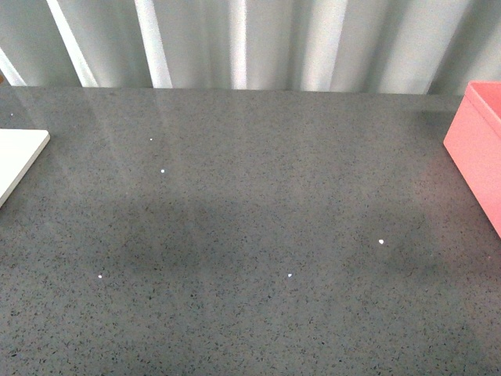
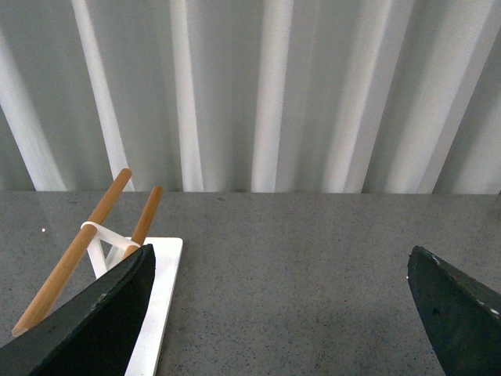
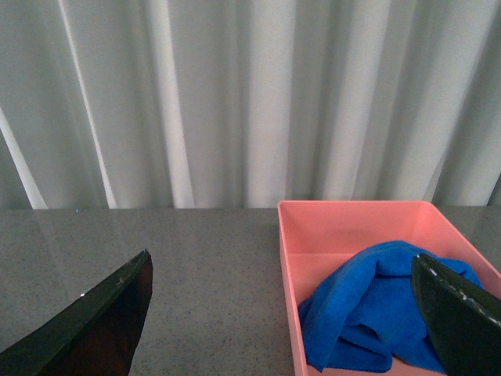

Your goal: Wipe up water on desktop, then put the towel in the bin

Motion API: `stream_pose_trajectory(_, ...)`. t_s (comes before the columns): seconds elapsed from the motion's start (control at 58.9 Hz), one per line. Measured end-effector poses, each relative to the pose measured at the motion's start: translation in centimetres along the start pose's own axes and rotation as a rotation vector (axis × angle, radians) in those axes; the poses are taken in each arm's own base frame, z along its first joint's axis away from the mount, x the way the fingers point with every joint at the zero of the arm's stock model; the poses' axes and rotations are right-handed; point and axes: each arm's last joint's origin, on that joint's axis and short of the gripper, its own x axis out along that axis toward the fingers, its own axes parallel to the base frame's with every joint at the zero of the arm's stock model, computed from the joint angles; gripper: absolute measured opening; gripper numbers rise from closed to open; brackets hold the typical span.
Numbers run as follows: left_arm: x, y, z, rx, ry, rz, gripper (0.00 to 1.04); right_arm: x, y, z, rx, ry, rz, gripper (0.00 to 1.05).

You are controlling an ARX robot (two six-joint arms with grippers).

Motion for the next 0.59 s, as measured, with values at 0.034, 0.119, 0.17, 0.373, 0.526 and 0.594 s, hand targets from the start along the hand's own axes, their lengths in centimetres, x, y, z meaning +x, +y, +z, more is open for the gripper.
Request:
stream_pose_trajectory(0.034, 0.0, 0.0, 0.0, 0.0, 0.0, 0.0, 0.98, 0.0, 0.0, 0.0, 0.0, 0.0, 0.0, 0.98)
stream_pose_trajectory(0.119, 0.0, 0.0, 0.0, 0.0, 0.0, 0.0, 0.98, 0.0, 0.0, 0.0, 0.0, 0.0, 0.0, 0.98)
stream_pose_trajectory(0.17, 0.0, 0.0, 0.0, 0.0, 0.0, 0.0, 0.98, 0.0, 0.0, 0.0, 0.0, 0.0, 0.0, 0.98)
stream_pose_trajectory(0.373, 0.0, 0.0, 0.0, 0.0, 0.0, 0.0, 0.98, 0.0, 0.0, 0.0, 0.0, 0.0, 0.0, 0.98)
stream_pose_trajectory(0.526, 0.0, 0.0, 0.0, 0.0, 0.0, 0.0, 0.98, 0.0, 0.0, 0.0, 0.0, 0.0, 0.0, 0.98)
stream_pose_trajectory(0.594, 0.0, 0.0, 0.0, 0.0, 0.0, 0.0, 0.98, 0.0, 0.0, 0.0, 0.0, 0.0, 0.0, 0.98)
